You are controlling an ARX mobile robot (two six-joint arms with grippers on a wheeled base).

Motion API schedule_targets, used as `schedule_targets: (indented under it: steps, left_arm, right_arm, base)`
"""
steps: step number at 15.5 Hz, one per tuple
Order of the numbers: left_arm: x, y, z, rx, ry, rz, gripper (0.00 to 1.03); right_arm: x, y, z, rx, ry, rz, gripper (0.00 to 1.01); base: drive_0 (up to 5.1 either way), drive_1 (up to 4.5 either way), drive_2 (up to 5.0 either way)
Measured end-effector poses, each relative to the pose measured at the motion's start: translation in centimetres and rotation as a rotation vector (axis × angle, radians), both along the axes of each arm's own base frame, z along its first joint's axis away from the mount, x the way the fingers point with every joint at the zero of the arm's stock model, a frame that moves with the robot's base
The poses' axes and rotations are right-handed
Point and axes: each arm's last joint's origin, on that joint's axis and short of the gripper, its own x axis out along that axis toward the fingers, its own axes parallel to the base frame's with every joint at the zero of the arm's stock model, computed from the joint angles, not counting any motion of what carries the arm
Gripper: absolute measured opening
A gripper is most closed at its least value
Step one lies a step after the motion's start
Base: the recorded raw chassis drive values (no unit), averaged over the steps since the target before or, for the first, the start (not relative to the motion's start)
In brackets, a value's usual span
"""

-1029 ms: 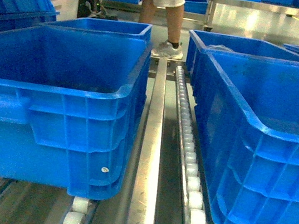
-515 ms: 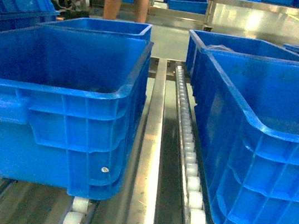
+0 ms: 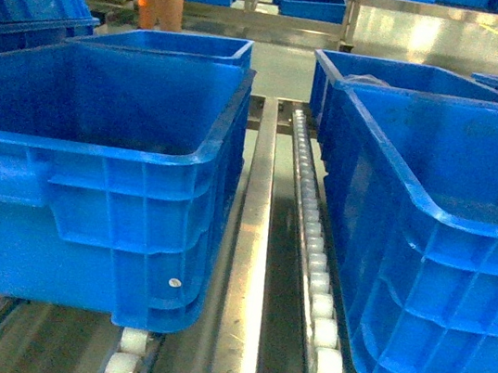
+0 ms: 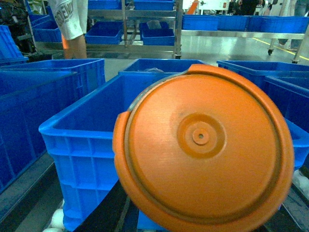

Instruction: Sort blue parts and orange caps into right shelf containers

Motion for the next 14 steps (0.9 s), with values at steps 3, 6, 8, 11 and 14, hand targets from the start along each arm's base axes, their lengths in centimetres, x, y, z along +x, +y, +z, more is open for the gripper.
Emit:
schedule_targets:
  steps: [3, 6, 8, 11, 14]
  left_arm:
    - [0.0, 0.0, 0.0, 0.0, 0.0, 0.0, 0.42]
    - [0.0, 0.0, 0.0, 0.0, 0.0, 0.0, 0.42]
    - [0.0, 0.0, 0.0, 0.0, 0.0, 0.0, 0.42]
    - [0.0, 0.0, 0.0, 0.0, 0.0, 0.0, 0.42]
    - [0.0, 0.0, 0.0, 0.0, 0.0, 0.0, 0.42]
  right_arm:
    - [0.0, 0.0, 0.0, 0.0, 0.0, 0.0, 0.4]
    - [0.0, 0.0, 0.0, 0.0, 0.0, 0.0, 0.4]
    - [0.0, 0.0, 0.0, 0.0, 0.0, 0.0, 0.4]
    - [0.0, 0.0, 0.0, 0.0, 0.0, 0.0, 0.4]
    - [0.0, 0.0, 0.0, 0.0, 0.0, 0.0, 0.4]
  base:
    - [0.0, 0.0, 0.0]
    - [0.0, 0.0, 0.0]
    - [0.0, 0.0, 0.0]
    - [0.0, 0.0, 0.0]
    - [0.0, 0.0, 0.0]
